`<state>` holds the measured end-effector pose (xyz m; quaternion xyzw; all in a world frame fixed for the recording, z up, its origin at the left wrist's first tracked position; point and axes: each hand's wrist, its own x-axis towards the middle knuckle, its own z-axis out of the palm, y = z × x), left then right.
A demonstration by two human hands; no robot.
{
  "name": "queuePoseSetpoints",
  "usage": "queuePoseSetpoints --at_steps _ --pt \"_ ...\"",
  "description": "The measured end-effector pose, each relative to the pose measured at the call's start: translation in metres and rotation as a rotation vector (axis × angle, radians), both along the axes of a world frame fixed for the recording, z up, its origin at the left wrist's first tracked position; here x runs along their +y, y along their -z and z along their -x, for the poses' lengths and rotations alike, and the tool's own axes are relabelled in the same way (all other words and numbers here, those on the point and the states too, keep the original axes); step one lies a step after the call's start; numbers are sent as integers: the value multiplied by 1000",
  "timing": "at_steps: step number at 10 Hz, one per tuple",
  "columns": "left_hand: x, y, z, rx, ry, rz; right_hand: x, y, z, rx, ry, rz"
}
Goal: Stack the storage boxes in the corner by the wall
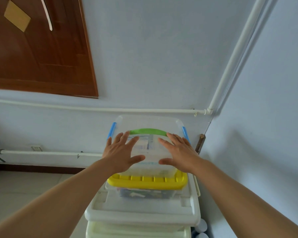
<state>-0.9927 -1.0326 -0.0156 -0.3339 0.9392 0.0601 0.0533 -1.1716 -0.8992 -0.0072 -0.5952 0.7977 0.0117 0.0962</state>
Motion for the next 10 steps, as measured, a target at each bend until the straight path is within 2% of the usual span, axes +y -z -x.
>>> queuePoseSetpoints --at_steps 7,10 --pt "17 -10 -5 -38 -57 8 8 -5 -8 16 10 -13" --pt "51 -30 -24 -14 -70 25 28 -15 -33 26 68 79"
